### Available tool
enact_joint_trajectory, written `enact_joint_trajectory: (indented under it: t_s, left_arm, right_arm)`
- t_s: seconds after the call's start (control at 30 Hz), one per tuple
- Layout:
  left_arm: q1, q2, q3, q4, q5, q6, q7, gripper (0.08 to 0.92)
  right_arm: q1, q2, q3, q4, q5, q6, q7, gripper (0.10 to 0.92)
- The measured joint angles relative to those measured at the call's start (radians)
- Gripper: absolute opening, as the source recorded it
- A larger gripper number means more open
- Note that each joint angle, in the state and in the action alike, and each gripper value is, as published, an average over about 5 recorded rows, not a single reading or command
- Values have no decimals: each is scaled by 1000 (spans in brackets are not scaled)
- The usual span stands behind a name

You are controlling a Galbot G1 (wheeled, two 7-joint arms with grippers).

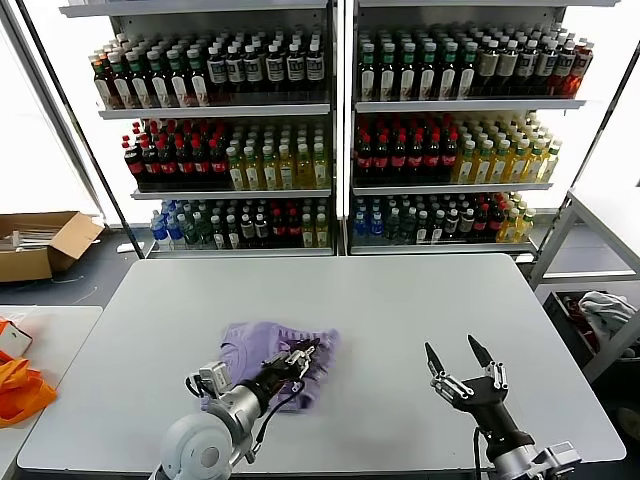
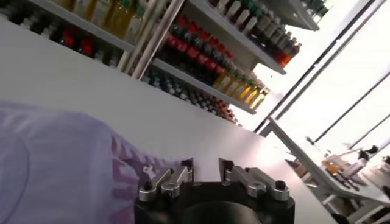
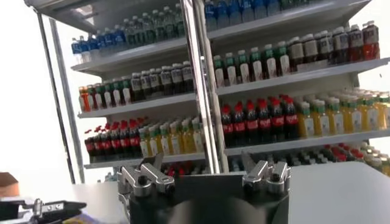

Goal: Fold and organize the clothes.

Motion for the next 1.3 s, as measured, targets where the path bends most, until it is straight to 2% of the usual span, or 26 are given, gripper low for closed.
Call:
enact_joint_trajectory:
  t_s: [0.2,0.5,0.6,0.77,1.3]
  left_arm:
    - [4,17,-26,-29,-38,-35,44,528]
    - [37,44,-145,-70,-50,-72,84,779]
    - [60,45,-183,-86,-45,-85,95,816]
    - [99,38,-224,-105,-22,-103,114,822]
    - [139,30,-279,-118,3,-131,161,823]
  right_arm:
    - [73,-12,-84,-23,51,-99,75,823]
    - [225,19,-313,-110,91,-250,203,823]
    - [270,36,-393,-144,90,-292,239,823]
    - [332,53,-491,-197,89,-346,290,798]
    - [397,46,-592,-233,47,-405,331,351]
